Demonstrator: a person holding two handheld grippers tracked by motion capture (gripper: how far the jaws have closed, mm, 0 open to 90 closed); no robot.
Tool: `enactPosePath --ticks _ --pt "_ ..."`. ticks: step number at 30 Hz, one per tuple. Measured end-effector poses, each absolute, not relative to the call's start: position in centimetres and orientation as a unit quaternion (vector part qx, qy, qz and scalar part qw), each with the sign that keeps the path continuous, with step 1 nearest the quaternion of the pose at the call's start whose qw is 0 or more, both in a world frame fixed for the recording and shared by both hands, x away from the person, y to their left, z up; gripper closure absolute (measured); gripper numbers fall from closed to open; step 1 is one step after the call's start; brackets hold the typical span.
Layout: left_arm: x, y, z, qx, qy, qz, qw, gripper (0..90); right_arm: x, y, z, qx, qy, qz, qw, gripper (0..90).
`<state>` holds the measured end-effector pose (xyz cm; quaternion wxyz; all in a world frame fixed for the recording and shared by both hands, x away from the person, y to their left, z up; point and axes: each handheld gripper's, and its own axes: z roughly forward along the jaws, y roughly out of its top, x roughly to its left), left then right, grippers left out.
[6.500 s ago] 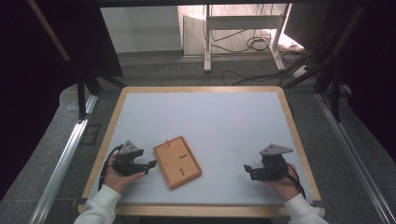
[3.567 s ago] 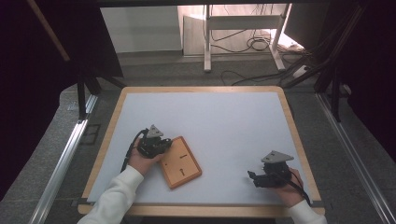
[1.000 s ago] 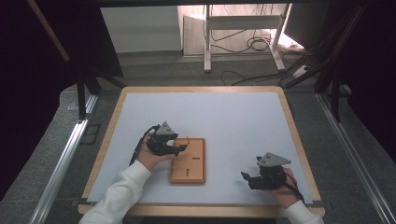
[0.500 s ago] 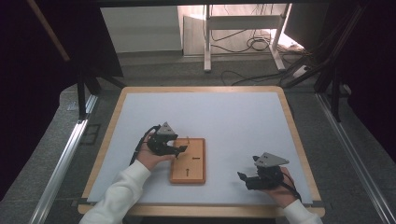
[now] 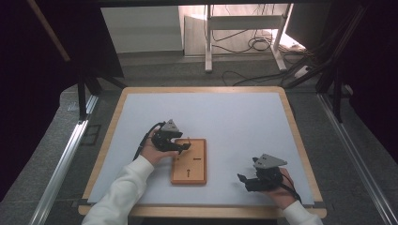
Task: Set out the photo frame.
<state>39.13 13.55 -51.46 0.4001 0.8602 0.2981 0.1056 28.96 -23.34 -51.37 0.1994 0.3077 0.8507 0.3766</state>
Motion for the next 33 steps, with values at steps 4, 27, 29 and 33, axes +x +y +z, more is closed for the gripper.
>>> enactPosePath --ticks 4,27,29,33 --pt "39.4 13.1 -51.6 0.86 0.292 0.106 0.405 42.2 29.0 -23.3 -51.4 0.308 0.852 0.374 0.2 15.7" --pt "40.4 12.4 -51.9 0.862 0.28 0.082 0.415 83.7 28.6 -21.2 -51.2 0.28 0.856 0.386 0.202 15.7" --pt "40.6 12.4 -51.9 0.862 0.282 0.076 0.414 83.8 28.4 -20.3 -51.1 0.271 0.861 0.377 0.209 15.4" --pt "40.8 12.4 -51.8 0.862 0.286 0.066 0.413 83.8 28.3 -18.7 -51.1 0.251 0.87 0.367 0.215 14.6"
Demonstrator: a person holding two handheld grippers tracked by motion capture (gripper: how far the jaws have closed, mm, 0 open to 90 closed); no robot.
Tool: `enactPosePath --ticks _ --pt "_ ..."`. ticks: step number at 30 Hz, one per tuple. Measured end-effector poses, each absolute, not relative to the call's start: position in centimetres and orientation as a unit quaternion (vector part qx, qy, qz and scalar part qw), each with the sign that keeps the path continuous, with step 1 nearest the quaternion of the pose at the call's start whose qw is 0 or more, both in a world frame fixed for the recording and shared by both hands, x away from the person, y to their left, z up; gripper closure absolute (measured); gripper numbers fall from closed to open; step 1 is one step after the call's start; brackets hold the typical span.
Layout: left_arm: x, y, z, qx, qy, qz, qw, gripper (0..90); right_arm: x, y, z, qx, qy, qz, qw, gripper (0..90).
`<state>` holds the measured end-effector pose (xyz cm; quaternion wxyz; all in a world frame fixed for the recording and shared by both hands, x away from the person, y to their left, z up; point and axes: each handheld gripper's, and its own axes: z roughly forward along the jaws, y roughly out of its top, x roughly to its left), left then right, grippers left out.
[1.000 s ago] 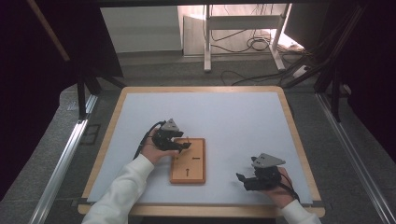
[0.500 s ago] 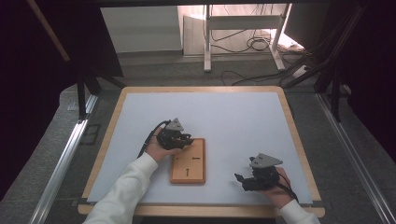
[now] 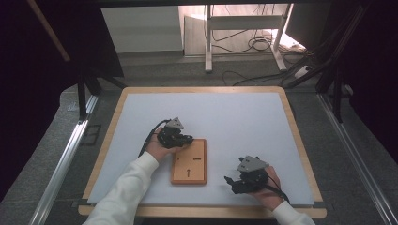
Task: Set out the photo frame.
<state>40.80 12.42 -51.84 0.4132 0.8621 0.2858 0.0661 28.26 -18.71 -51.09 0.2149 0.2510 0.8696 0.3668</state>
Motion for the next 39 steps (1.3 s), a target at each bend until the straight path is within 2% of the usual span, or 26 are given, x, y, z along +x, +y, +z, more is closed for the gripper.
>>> enactPosePath --ticks 23,33,39 --pt "42.2 12.8 -51.6 0.861 0.302 0.008 0.408 83.4 26.8 -10.0 -51.6 0.144 0.899 0.347 0.228 7.2" --pt "42.6 12.9 -51.5 0.861 0.307 -0.005 0.406 83.0 27.0 -7.3 -53.0 0.127 0.907 0.31 0.256 6.8" --pt "42.6 12.9 -51.6 0.858 0.309 -0.004 0.41 83.4 27.0 -7.0 -53.0 0.118 0.899 0.308 0.288 9.5"
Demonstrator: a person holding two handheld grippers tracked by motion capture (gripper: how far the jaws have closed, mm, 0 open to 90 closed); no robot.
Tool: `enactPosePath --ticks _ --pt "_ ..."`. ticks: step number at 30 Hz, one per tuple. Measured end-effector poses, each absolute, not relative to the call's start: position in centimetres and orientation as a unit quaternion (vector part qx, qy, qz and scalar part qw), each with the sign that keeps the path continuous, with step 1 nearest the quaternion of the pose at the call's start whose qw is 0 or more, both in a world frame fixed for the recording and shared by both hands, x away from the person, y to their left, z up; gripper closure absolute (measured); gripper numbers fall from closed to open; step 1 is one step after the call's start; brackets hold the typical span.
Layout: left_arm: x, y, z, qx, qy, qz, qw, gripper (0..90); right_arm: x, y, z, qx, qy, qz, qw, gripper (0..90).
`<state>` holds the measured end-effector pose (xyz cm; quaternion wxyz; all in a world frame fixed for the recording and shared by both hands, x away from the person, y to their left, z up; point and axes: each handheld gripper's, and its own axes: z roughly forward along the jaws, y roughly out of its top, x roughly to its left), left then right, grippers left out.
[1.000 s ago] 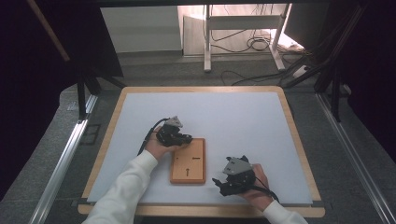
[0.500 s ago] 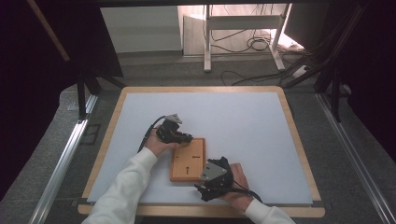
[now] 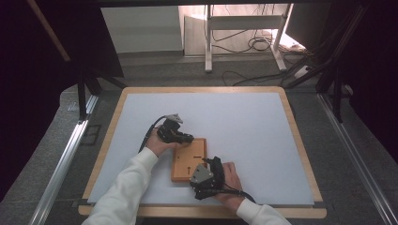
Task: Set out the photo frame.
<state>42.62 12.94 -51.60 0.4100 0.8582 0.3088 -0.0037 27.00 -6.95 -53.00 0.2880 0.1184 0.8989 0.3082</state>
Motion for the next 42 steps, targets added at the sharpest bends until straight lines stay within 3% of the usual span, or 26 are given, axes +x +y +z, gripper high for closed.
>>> enactPosePath --ticks 7,14,29,33,36,42 --pt "42.5 12.9 -51.6 0.857 0.31 0.004 0.411 84.0 26.7 -7.0 -52.7 0.101 0.891 0.316 0.308 14.0" --pt "42.3 12.7 -51.6 0.855 0.317 0.017 0.41 84.1 26.4 -7.1 -52.0 0.08 0.89 0.322 0.312 28.5" --pt "42.3 12.6 -51.7 0.853 0.324 0.031 0.408 83.2 26.5 -7.3 -51.3 0.066 0.886 0.309 0.339 39.5" --pt "42.1 12.6 -51.6 0.853 0.326 0.04 0.405 75.5 26.6 -7.5 -50.6 0.067 0.878 0.322 0.347 43.6" --pt "41.6 13.4 -50.7 0.847 0.334 0.074 0.407 59.9 26.8 -7.7 -50.2 0.071 0.878 0.327 0.342 43.9" --pt "39.8 15.8 -49.7 0.831 0.348 0.109 0.42 40.8 26.7 -7.6 -50.2 0.065 0.883 0.318 0.34 44.4"
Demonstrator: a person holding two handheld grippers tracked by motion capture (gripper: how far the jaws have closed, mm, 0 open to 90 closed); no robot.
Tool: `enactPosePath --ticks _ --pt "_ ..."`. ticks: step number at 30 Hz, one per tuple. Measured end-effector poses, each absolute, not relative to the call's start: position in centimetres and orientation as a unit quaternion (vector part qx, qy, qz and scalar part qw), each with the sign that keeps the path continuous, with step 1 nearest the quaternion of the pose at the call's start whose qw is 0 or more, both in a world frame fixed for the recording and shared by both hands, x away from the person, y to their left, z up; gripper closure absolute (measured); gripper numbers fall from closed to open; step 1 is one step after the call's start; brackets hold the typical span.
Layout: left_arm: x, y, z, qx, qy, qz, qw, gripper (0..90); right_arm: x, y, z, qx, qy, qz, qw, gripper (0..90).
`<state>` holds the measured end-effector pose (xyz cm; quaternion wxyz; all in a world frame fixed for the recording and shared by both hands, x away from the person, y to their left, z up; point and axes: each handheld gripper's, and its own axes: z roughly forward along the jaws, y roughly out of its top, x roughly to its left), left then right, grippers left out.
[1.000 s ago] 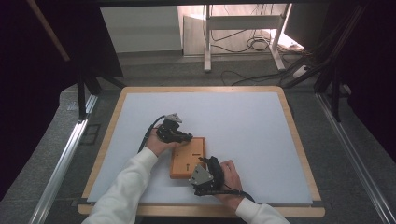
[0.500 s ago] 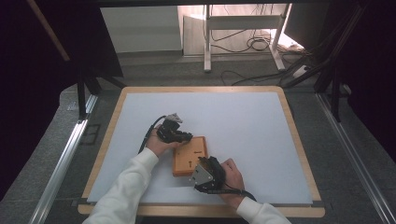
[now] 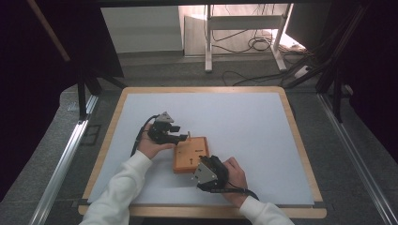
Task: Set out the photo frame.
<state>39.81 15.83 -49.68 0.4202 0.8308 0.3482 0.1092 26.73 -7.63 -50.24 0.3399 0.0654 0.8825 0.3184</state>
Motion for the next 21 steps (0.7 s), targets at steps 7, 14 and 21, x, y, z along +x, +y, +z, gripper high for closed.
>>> enactPosePath --ticks 7,14,21 --pt "37.7 18.8 -50.1 0.815 0.368 0.128 0.429 36.2 27.0 -8.0 -49.5 0.062 0.882 0.325 0.336 47.0" --pt "35.9 21.0 -50.9 0.81 0.379 0.135 0.427 36.1 27.5 -8.1 -48.7 0.056 0.886 0.323 0.329 48.8" --pt "34.9 21.7 -52.1 0.815 0.38 0.136 0.415 36.1 27.9 -7.8 -47.9 0.047 0.89 0.319 0.324 51.5"
